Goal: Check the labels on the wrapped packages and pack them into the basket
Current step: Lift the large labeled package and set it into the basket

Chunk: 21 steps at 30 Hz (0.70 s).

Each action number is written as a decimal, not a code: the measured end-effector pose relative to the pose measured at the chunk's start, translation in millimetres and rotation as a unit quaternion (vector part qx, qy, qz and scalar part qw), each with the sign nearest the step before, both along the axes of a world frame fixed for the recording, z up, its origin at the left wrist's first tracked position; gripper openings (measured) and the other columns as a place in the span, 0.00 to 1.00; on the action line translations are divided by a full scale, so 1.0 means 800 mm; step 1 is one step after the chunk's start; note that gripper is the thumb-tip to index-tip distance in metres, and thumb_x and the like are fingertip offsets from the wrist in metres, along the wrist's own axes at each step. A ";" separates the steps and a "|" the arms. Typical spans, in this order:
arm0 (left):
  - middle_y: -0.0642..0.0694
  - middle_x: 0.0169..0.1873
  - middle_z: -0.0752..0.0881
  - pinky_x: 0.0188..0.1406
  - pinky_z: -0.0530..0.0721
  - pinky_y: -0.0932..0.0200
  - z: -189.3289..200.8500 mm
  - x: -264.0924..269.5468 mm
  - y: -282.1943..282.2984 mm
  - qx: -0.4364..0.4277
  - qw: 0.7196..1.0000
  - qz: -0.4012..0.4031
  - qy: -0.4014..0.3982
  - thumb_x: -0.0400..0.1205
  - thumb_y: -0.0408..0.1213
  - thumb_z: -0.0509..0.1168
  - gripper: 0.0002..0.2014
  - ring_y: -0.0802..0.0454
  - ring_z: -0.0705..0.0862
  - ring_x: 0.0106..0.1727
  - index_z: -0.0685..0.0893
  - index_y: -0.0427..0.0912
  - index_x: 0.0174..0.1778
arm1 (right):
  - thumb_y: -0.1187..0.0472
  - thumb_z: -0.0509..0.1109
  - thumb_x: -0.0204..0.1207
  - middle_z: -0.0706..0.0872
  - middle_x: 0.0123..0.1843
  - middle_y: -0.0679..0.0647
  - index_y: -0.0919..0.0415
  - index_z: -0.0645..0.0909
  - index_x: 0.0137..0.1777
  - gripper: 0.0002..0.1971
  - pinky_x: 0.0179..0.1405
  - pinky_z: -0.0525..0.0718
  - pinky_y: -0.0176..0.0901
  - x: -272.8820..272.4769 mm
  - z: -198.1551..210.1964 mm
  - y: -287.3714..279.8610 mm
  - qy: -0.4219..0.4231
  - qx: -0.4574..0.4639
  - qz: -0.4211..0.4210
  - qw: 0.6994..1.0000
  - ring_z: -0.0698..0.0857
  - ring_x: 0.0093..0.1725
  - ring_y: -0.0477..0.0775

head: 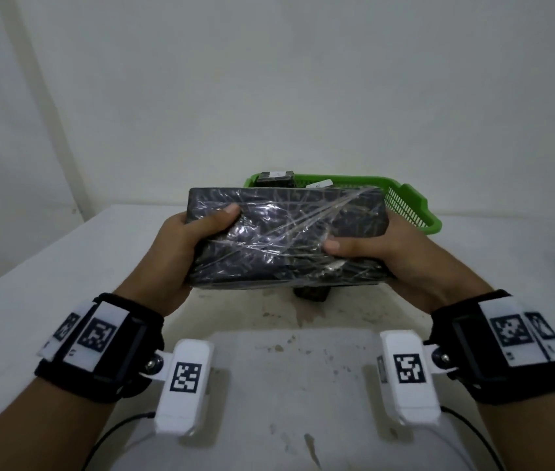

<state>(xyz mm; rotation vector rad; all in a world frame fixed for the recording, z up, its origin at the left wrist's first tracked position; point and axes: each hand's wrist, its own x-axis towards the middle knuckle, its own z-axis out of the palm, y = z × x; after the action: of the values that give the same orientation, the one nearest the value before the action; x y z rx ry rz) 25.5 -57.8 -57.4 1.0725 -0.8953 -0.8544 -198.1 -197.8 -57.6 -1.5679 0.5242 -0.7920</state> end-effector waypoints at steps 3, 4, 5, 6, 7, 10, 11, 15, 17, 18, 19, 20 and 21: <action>0.37 0.58 0.92 0.55 0.91 0.52 -0.001 0.003 0.001 0.015 0.999 -0.028 -0.017 0.80 0.43 0.72 0.20 0.41 0.92 0.55 0.87 0.36 0.64 | 0.64 0.90 0.55 0.94 0.63 0.59 0.66 0.81 0.73 0.43 0.71 0.86 0.61 0.002 -0.002 -0.003 -0.008 -0.008 -0.013 1.000 0.93 0.63 0.62; 0.38 0.55 0.92 0.49 0.92 0.55 0.000 0.001 0.001 0.011 0.999 -0.019 -0.027 0.79 0.40 0.72 0.17 0.43 0.93 0.52 0.88 0.36 0.62 | 0.66 0.92 0.55 0.93 0.64 0.59 0.65 0.81 0.74 0.43 0.70 0.87 0.60 0.001 -0.002 -0.003 -0.007 -0.011 -0.007 1.000 0.93 0.63 0.62; 0.39 0.53 0.93 0.45 0.91 0.57 -0.001 0.001 0.000 0.002 0.999 -0.007 -0.035 0.78 0.38 0.72 0.16 0.45 0.94 0.49 0.88 0.37 0.60 | 0.65 0.92 0.57 0.93 0.64 0.59 0.65 0.81 0.74 0.42 0.69 0.87 0.58 0.001 -0.002 -0.004 -0.006 -0.010 -0.005 1.000 0.93 0.63 0.62; 0.40 0.52 0.93 0.44 0.91 0.59 -0.001 0.000 -0.001 -0.006 0.999 -0.002 -0.040 0.77 0.37 0.71 0.16 0.46 0.94 0.48 0.89 0.36 0.59 | 0.63 0.91 0.59 0.94 0.63 0.60 0.65 0.81 0.74 0.41 0.66 0.88 0.57 0.001 0.000 -0.003 -0.012 -0.006 -0.007 1.000 0.93 0.62 0.63; 0.40 0.53 0.93 0.45 0.91 0.59 -0.001 0.000 -0.001 -0.011 0.999 -0.006 -0.044 0.77 0.37 0.70 0.17 0.45 0.94 0.50 0.88 0.36 0.61 | 0.60 0.89 0.62 0.94 0.62 0.60 0.66 0.82 0.73 0.38 0.63 0.90 0.56 0.002 0.001 -0.002 -0.024 0.003 -0.016 1.000 0.94 0.60 0.63; 0.38 0.58 0.92 0.52 0.90 0.56 -0.002 -0.003 -0.001 -0.013 0.998 -0.046 -0.049 0.81 0.40 0.68 0.19 0.43 0.92 0.56 0.86 0.36 0.66 | 0.55 0.81 0.69 0.95 0.57 0.60 0.68 0.86 0.68 0.28 0.51 0.94 0.49 0.004 0.004 0.004 -0.061 0.025 -0.062 0.996 0.95 0.55 0.64; 0.38 0.58 0.91 0.53 0.90 0.56 -0.003 -0.003 -0.001 -0.010 0.998 -0.052 -0.046 0.82 0.40 0.68 0.19 0.43 0.92 0.56 0.85 0.36 0.66 | 0.55 0.81 0.70 0.96 0.56 0.60 0.67 0.86 0.67 0.26 0.50 0.94 0.49 0.005 0.003 0.006 -0.066 0.023 -0.072 0.995 0.95 0.55 0.63; 0.37 0.57 0.92 0.48 0.90 0.58 -0.002 -0.002 -0.004 -0.010 0.999 -0.030 -0.036 0.80 0.37 0.68 0.18 0.44 0.93 0.53 0.86 0.34 0.65 | 0.57 0.81 0.73 0.96 0.56 0.60 0.66 0.88 0.65 0.22 0.54 0.94 0.52 0.009 0.003 0.007 -0.063 0.020 -0.078 0.995 0.96 0.55 0.61; 0.36 0.58 0.91 0.49 0.91 0.57 -0.003 0.000 -0.004 -0.015 0.999 -0.026 -0.036 0.82 0.37 0.68 0.18 0.43 0.92 0.55 0.85 0.34 0.66 | 0.57 0.81 0.71 0.96 0.56 0.60 0.66 0.88 0.64 0.23 0.55 0.94 0.52 0.009 0.004 0.007 -0.063 0.014 -0.064 0.996 0.95 0.55 0.62; 0.37 0.59 0.91 0.53 0.91 0.55 -0.004 0.000 -0.003 -0.016 0.999 -0.034 -0.037 0.83 0.39 0.69 0.18 0.42 0.92 0.57 0.85 0.35 0.67 | 0.57 0.81 0.69 0.96 0.57 0.60 0.67 0.88 0.64 0.24 0.55 0.94 0.52 0.008 0.004 0.007 -0.063 0.008 -0.057 0.996 0.95 0.55 0.62; 0.37 0.60 0.90 0.56 0.90 0.53 -0.005 0.000 -0.002 -0.014 0.998 -0.045 -0.037 0.83 0.42 0.69 0.19 0.41 0.91 0.59 0.85 0.36 0.68 | 0.58 0.82 0.67 0.95 0.58 0.60 0.67 0.87 0.65 0.26 0.56 0.93 0.53 0.007 0.003 0.007 -0.063 0.000 -0.050 0.997 0.95 0.56 0.62; 0.37 0.61 0.90 0.59 0.89 0.52 -0.006 0.001 -0.002 -0.012 0.998 -0.052 -0.035 0.83 0.43 0.69 0.20 0.40 0.91 0.60 0.85 0.36 0.68 | 0.58 0.83 0.66 0.95 0.59 0.61 0.67 0.87 0.66 0.28 0.59 0.92 0.55 0.006 0.002 0.006 -0.062 -0.006 -0.046 0.997 0.95 0.58 0.63; 0.37 0.60 0.91 0.59 0.89 0.52 -0.006 0.001 -0.003 -0.012 0.998 -0.051 -0.037 0.82 0.42 0.70 0.20 0.39 0.90 0.60 0.85 0.36 0.67 | 0.59 0.84 0.65 0.95 0.59 0.61 0.67 0.86 0.67 0.29 0.62 0.91 0.58 0.005 0.001 0.006 -0.061 -0.013 -0.047 0.997 0.94 0.59 0.64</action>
<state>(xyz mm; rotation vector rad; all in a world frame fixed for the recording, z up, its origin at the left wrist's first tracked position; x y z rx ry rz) 26.3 -60.0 -62.1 1.0498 -1.0274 -0.8896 -193.9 -193.2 -56.7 -1.5159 0.5040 -0.9626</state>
